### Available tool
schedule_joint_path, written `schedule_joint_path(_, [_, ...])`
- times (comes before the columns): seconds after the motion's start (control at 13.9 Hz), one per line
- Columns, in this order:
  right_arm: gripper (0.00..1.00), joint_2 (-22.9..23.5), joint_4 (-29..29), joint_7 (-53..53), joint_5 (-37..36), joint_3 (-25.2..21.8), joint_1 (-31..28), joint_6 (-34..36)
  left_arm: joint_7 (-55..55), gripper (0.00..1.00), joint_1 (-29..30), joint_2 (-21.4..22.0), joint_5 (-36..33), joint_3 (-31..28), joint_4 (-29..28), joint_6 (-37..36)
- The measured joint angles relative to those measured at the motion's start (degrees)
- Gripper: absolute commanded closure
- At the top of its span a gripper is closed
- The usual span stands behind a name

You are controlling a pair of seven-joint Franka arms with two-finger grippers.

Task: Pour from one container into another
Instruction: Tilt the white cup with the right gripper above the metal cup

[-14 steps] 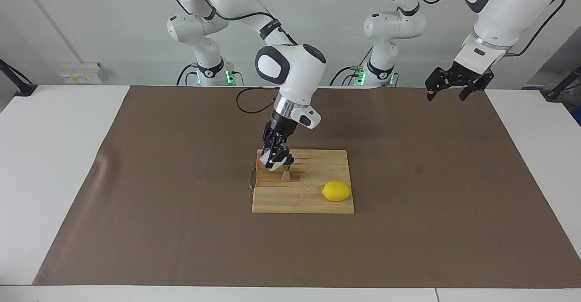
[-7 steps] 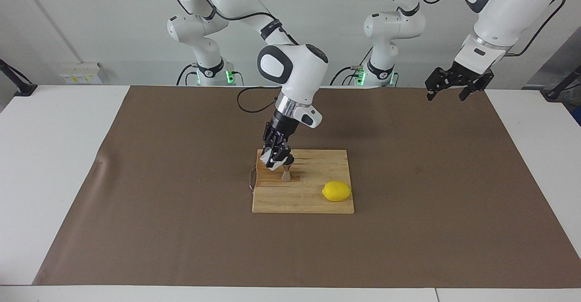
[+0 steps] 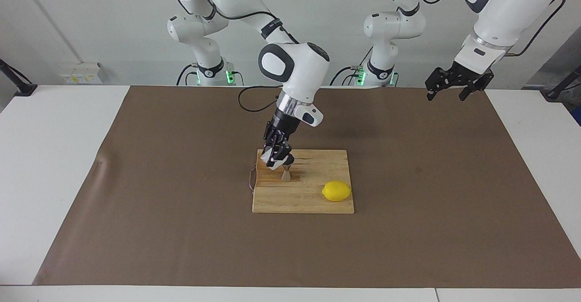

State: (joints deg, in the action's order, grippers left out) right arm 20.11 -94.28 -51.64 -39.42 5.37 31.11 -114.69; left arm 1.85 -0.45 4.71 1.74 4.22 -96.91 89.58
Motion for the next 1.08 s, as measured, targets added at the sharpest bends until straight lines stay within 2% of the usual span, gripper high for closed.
schedule_joint_path(1.08, [1.0, -1.74, 0.79, 0.14, 17.25, -0.14, -5.09, -2.5, 0.0, 0.0, 0.0, 0.0, 0.0, 0.0, 0.0, 0.0])
